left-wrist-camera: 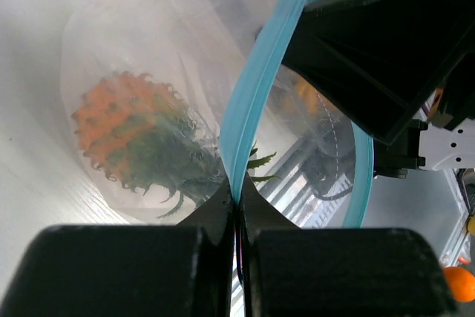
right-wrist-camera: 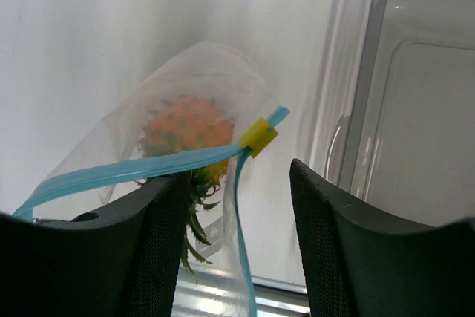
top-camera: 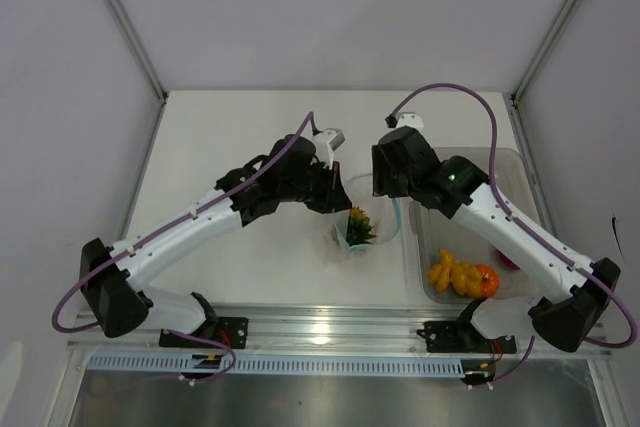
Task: Place the food in the zip-top bag and seal the zipper
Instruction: Adjust the zipper food storage bag at the center of the board.
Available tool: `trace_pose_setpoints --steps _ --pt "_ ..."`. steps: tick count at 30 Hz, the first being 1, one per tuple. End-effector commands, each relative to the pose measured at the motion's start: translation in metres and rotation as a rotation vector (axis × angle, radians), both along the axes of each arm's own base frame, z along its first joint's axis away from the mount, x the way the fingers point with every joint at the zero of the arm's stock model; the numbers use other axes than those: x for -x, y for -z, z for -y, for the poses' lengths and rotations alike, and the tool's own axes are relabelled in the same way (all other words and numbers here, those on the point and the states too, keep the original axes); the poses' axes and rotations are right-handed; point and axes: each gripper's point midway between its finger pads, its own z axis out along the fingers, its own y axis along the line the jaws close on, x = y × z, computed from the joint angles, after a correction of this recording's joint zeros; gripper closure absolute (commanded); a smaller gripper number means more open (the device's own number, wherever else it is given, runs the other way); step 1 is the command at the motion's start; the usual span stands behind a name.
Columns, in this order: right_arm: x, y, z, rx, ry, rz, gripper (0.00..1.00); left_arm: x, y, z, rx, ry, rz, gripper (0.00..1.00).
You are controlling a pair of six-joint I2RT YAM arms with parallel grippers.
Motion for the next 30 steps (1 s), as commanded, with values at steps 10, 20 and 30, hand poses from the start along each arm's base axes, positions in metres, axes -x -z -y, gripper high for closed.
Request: trace_pose_setpoints --steps 10,20,30 --pt "-0.052 -0.010 0.004 0.035 -0.036 0.232 1.00 -0.003 -0.016 0.009 0.028 0.018 0.046 1.00" --pt "0.001 -0.154 -0.011 -0.139 -0.134 0.615 1.00 -0.013 -0.068 -0.015 0.062 -0.107 0.180 0.99" --pt "0.013 -0.164 -0.027 -0.161 -0.171 0.661 1.00 -0.007 -0.056 0.002 0.017 -0.081 0.199 0.99"
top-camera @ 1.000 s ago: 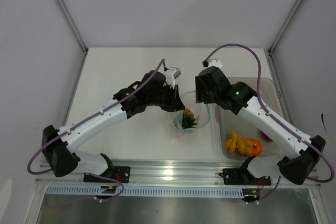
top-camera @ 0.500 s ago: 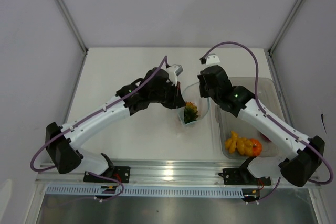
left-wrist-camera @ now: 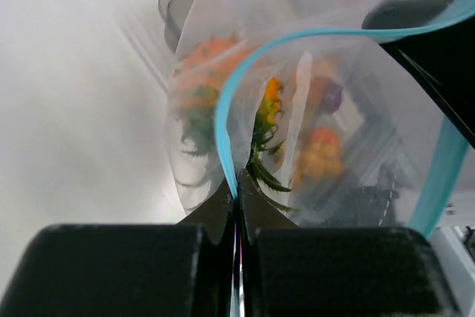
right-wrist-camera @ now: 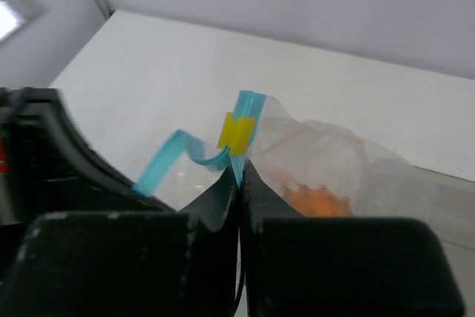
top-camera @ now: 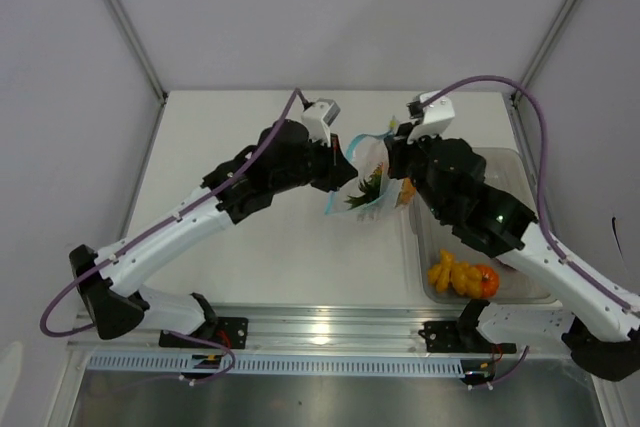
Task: Place the food in the zip-top bag and seal the zipper
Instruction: Adjust the zipper food storage bag at the center of the board.
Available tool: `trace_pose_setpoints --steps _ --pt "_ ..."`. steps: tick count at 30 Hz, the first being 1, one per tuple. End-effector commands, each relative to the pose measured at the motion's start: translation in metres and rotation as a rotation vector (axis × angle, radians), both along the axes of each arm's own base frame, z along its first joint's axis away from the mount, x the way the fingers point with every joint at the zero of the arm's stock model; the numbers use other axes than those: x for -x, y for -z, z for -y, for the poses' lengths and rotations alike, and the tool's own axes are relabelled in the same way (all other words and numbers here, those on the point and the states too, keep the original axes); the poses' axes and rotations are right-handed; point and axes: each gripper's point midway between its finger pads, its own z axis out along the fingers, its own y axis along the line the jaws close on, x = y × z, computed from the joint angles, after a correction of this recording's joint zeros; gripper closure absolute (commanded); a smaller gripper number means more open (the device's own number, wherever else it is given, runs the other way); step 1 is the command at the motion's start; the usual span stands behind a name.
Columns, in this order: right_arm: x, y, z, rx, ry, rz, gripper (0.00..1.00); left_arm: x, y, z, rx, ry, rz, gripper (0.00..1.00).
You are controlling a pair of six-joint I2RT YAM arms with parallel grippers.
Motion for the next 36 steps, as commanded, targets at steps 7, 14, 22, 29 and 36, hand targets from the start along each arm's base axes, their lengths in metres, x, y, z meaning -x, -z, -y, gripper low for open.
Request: trace_pose_setpoints --steps 7,14,22,29,36 --pt "-0.039 0.027 0.003 0.017 0.032 -0.102 1.00 -0.019 0.069 -0.006 -0.200 -0.055 -0.111 0.99" --pt "0.036 -0.056 -0.006 -0.112 -0.105 0.129 1.00 0.016 0.026 -0.035 0.001 -0.091 0.012 0.99" --pt "-0.015 0.059 -0.013 0.026 -0.038 -0.228 1.00 0.004 0.084 -0.040 -0.142 -0.144 -0.114 0.99" --pt "-0.004 0.113 -0.023 0.054 -0.069 -0.451 1.00 0.021 0.085 -0.042 -0.101 -0.097 -0.132 1.00" --pt "0.005 0.134 -0.030 0.041 -0.108 -0.579 0.67 0.025 0.067 -0.030 -0.045 -0.054 -0.121 1.00"
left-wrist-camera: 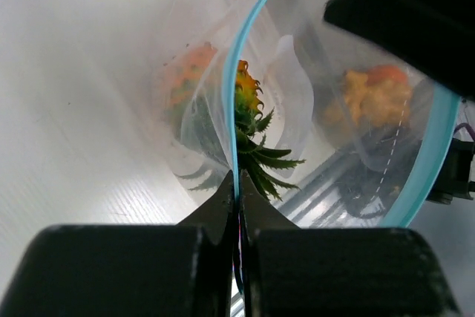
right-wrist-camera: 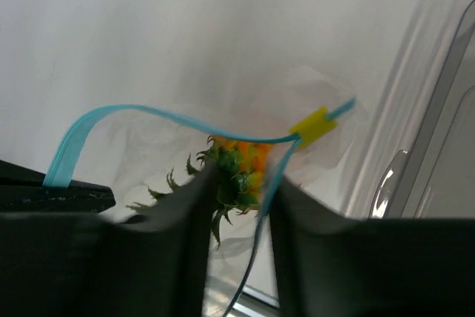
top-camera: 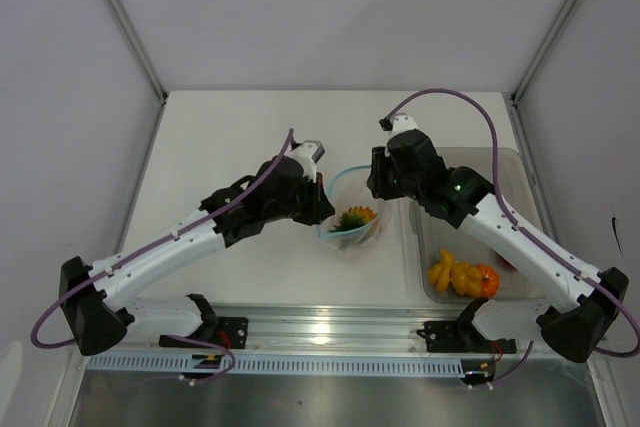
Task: Place the food in the zip-top bag and seal the zipper
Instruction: Adjust the zipper food storage bag at the center of the board, then pick up the fake vegetable from the bin.
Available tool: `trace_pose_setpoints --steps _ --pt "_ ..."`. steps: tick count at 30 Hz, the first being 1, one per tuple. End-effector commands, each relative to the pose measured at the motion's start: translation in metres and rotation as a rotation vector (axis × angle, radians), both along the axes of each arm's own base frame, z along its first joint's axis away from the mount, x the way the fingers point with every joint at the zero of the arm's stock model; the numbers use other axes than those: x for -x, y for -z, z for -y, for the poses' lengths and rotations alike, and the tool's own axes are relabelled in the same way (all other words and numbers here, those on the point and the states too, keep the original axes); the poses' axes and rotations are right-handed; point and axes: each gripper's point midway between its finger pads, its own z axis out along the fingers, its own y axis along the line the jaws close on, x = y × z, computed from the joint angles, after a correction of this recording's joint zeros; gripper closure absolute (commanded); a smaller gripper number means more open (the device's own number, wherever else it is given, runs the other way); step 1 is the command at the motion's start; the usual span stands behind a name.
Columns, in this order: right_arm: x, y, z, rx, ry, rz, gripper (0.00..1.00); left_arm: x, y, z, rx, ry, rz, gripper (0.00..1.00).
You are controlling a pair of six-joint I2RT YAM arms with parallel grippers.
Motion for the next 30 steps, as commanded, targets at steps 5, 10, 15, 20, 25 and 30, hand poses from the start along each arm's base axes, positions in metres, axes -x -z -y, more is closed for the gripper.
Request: trace_pose_setpoints --steps 5,10,15,20,25,30 --pt "0.015 -0.028 0.009 -0.048 0.025 -0.055 0.30 -0.005 -0.037 0.018 0.100 0.024 0.031 0.99" --pt "0.045 -0.076 0.042 -0.126 0.107 -0.039 0.08 -0.010 -0.036 0.024 0.084 0.016 0.012 0.99" --pt "0.084 -0.095 0.078 -0.203 0.158 -0.040 0.05 -0.016 -0.042 0.028 0.081 0.009 0.023 0.99" --pt "0.097 -0.098 0.150 -0.170 0.443 0.037 0.09 -0.016 -0.045 0.028 0.084 0.011 0.029 0.99" --pt "0.103 -0.055 0.190 0.003 0.675 -0.043 0.12 -0.014 -0.045 0.022 0.079 0.005 0.038 0.99" --pt "0.103 -0.005 0.189 0.027 0.720 -0.142 0.15 -0.012 -0.042 0.015 0.064 -0.005 0.044 1.00"
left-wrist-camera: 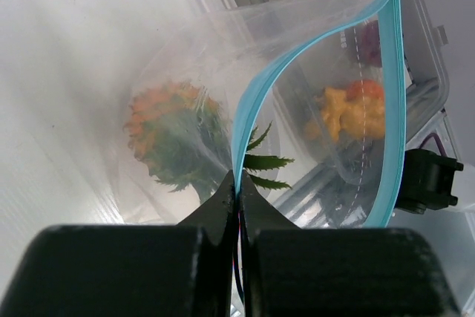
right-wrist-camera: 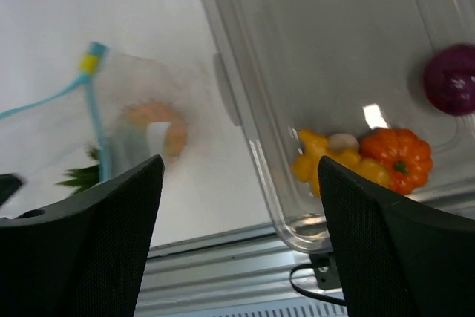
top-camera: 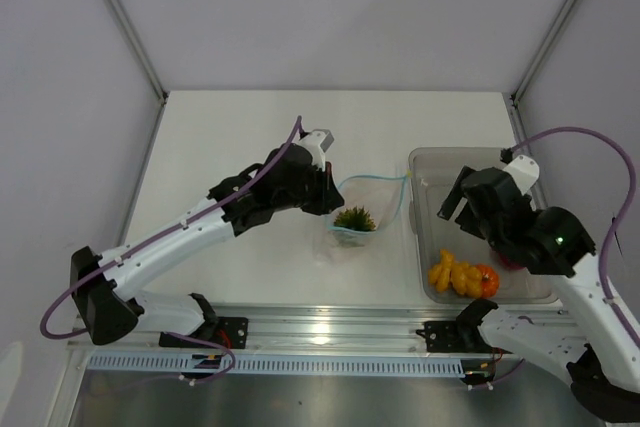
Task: Place the food in the zip-top bag and seal the zipper
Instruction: Pick up the fake vegetable from the bin.
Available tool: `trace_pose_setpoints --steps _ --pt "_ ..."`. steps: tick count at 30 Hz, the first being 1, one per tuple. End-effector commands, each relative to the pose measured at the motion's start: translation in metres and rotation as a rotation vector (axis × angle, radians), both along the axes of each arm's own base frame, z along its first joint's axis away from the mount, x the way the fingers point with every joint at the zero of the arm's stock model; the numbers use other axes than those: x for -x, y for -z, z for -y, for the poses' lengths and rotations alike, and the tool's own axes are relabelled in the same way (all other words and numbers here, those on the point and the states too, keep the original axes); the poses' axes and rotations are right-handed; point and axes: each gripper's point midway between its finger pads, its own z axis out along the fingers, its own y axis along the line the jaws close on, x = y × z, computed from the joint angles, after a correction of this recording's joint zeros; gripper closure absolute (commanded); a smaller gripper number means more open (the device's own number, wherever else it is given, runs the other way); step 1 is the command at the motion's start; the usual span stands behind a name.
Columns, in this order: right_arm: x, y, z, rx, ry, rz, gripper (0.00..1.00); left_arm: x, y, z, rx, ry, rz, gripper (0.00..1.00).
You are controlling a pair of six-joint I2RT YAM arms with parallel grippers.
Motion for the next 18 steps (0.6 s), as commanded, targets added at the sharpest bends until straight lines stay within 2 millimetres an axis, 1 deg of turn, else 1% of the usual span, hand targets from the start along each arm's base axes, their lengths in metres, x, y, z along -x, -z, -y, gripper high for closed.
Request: trace_pose_setpoints --steps 1,2,3,4,5,6,7,8,9,10,12,13,14,15,17,18 --pt "0.016 0.052 0.029 0.079 0.115 -0.158 0.15 0.000 -0.022 -0.006 0.039 -0.016 0.047 0.99" --pt "0.015 0.059 0.029 0.067 0.117 -0.176 0.15 0.000 -0.020 -0.006 0.036 -0.015 0.043 0.99" --pt "0.015 0.075 0.021 0.038 0.092 -0.219 0.15 -0.001 -0.019 -0.007 0.032 -0.017 0.043 1.00" --pt "0.014 0.082 0.022 0.040 0.077 -0.239 0.15 -0.001 -0.016 -0.006 0.027 -0.016 0.040 0.99" --pt "0.009 0.085 0.027 0.005 0.109 -0.227 0.15 -0.001 -0.013 -0.006 0.020 -0.015 0.036 0.99" --pt "0.011 0.092 0.021 -0.031 0.085 -0.252 0.15 -0.001 -0.013 -0.007 0.018 -0.015 0.036 0.99" --pt "0.013 0.104 0.023 -0.024 0.076 -0.285 0.15 -0.001 -0.011 -0.007 0.013 -0.015 0.034 1.00" --pt "0.010 0.109 0.028 -0.044 0.099 -0.290 0.15 -0.002 -0.011 -0.008 0.012 -0.016 0.035 0.99" --pt "0.011 0.115 0.026 -0.058 0.085 -0.307 0.14 -0.002 -0.009 -0.009 0.008 -0.017 0.032 0.99" --pt "0.017 0.129 0.020 -0.084 0.051 -0.360 0.14 -0.002 -0.010 -0.010 0.010 -0.019 0.033 0.99" --pt "0.018 0.141 0.017 -0.107 0.045 -0.393 0.13 -0.002 -0.010 -0.011 0.012 -0.022 0.035 0.99" --pt "0.022 0.151 0.016 -0.106 0.046 -0.425 0.13 -0.002 -0.010 -0.011 0.012 -0.021 0.036 0.99" --pt "0.023 0.155 0.016 -0.108 0.054 -0.435 0.13 -0.002 -0.012 -0.012 0.016 -0.023 0.040 0.99" --pt "0.024 0.159 0.017 -0.104 0.057 -0.447 0.13 0.000 -0.008 -0.013 0.011 -0.021 0.035 0.99" --pt "0.024 0.168 0.018 -0.092 0.066 -0.468 0.12 0.000 -0.013 -0.013 0.030 -0.023 0.047 0.99" --pt "0.025 0.171 0.020 -0.082 0.070 -0.482 0.12 0.000 -0.012 -0.014 0.030 -0.023 0.045 1.00"
